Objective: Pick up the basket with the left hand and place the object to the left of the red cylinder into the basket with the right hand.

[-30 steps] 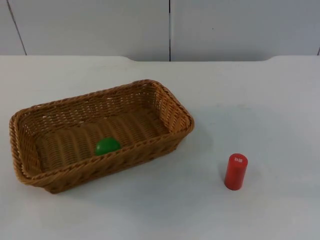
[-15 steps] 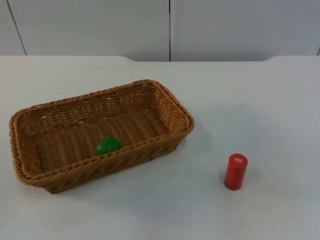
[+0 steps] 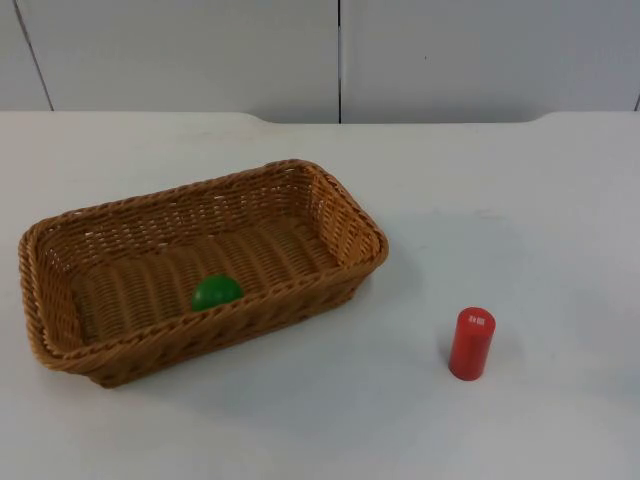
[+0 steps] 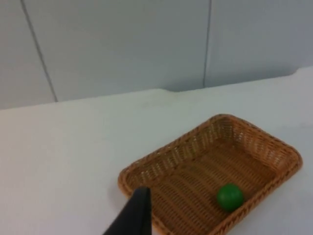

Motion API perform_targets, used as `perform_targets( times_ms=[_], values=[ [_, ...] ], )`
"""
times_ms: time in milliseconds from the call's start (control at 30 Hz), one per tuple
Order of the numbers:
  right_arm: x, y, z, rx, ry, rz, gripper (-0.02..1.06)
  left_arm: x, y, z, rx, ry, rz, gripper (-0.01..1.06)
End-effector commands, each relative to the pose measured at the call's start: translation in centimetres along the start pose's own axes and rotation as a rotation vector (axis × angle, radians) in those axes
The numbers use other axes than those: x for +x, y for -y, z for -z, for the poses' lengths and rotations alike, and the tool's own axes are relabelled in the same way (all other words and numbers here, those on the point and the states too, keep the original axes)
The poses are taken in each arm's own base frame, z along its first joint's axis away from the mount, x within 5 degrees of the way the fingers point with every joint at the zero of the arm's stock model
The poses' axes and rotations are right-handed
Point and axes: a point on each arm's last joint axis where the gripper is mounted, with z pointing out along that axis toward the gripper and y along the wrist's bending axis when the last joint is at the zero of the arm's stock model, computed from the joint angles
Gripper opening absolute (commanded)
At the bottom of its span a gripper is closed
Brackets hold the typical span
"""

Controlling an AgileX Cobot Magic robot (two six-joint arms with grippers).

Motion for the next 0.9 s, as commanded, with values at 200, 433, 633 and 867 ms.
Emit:
perform_targets(
  times_ms=[200, 433, 633, 867],
  values=[
    [2.6, 0.0, 2.9, 0.021, -0.035, -0.028, 1.05, 4.3, -0.5, 1.8, -0.076, 0.019, 0.079, 1.05],
    [4.6, 0.5, 5.3, 0.088, -0.031, -0.078, 1.05, 5.9, -0.6, 1.0, -0.085, -0.101, 0.08, 1.05],
    [5.8, 0.5, 5.0, 0.092, -0.141, -0.089, 1.05, 6.4, -0.9, 0.8, -0.108, -0.138, 0.05, 1.05],
    [7.1, 0.4, 3.9, 0.091, -0.208, -0.081, 1.05, 6.6, -1.0, 0.7, -0.116, -0.154, 0.034, 1.05]
  ],
)
